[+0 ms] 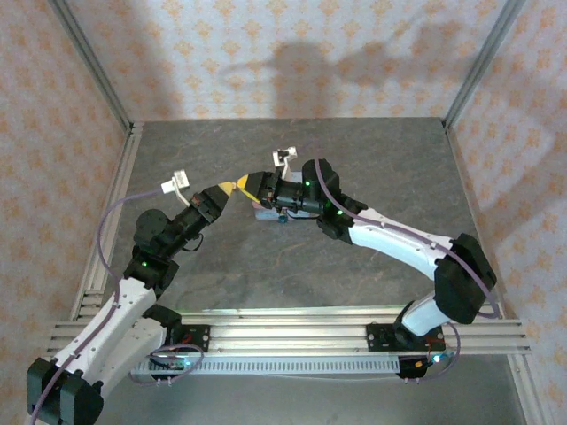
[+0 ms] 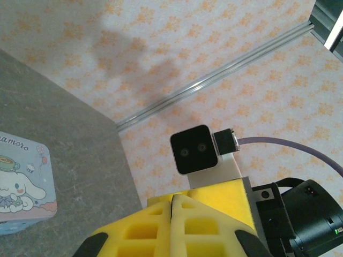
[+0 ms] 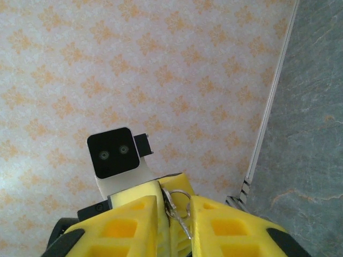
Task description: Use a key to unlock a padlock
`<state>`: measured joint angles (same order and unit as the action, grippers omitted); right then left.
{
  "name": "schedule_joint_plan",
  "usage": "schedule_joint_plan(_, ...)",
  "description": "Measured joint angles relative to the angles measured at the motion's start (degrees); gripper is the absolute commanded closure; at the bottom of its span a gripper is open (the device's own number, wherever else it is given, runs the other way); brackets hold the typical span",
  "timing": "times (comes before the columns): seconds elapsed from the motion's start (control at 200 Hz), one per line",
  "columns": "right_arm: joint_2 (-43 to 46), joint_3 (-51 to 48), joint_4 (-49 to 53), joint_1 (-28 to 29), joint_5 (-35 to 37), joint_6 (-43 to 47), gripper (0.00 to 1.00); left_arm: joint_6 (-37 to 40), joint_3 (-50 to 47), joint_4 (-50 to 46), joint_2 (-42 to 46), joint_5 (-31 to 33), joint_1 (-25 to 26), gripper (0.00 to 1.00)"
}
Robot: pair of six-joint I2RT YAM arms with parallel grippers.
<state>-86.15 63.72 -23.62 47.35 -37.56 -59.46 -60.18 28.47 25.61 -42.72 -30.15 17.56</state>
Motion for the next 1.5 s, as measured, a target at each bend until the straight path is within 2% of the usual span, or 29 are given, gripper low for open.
schedule_joint_plan(0.09,-0.2,0.0,-0.1,0.1,0.0,-0.3,1.00,0.0,0.0,-0.1,0.3,0.3,-0.1,1.00)
schedule_joint_plan(0.295,-0.2,0.9,2.0,0.1,0.1,1.6,1.00,0.6,0.0,-1.8,0.8,0.3,-0.1,1.00)
schedule_joint_plan(0.32,-0.2,1.6,3.9,0.1,0.1,3.0,1.00,1.4,0.0,-2.7,1.0,0.1,-0.1,0.92)
schedule_joint_plan(0.37,-0.2,3.7,8.9,0.0,0.0,5.6,1.00,3.2,0.8,-5.9,1.2,-0.3,-0.1,0.68)
schedule_joint_plan(0.405,-0.3,6.2,14.0,-0.2,-0.1,8.7,1.00,5.2,1.8,-8.8,1.4,-1.0,-0.1,0.59)
schedule_joint_plan(0.515,-1.6,17.5,31.3,-2.8,-1.8,21.2,1.00,13.0,5.4,-18.8,3.5,-3.3,-0.3,0.50)
schedule_joint_plan(0.626,-3.7,30.3,49.1,-6.0,-3.0,36.5,1.00,19.4,7.0,-24.6,5.3,-7.3,-1.5,0.44)
schedule_joint_plan(0.781,-5.8,39.1,67.2,-6.1,-5.6,53.4,1.00,25.9,7.5,-27.3,4.4,-14.7,-1.9,0.44)
schedule_joint_plan(0.956,-7.7,39.4,78.8,-5.0,-9.1,63.2,1.00,28.6,7.5,-25.9,2.5,-20.9,-1.9,0.45)
schedule_joint_plan(1.186,-9.2,39.4,82.7,-3.3,-12.3,67.5,1.00,28.2,7.5,-19.1,-0.7,-25.9,-0.8,0.50)
schedule_joint_plan(1.331,-9.2,39.4,82.7,-3.3,-14.3,67.9,1.00,28.6,7.5,-18.3,-1.7,-27.3,1.6,0.54)
schedule_joint_plan(1.501,-9.2,39.4,82.6,-3.3,-15.6,68.0,1.00,28.6,7.4,-18.2,-2.4,-28.0,1.9,0.55)
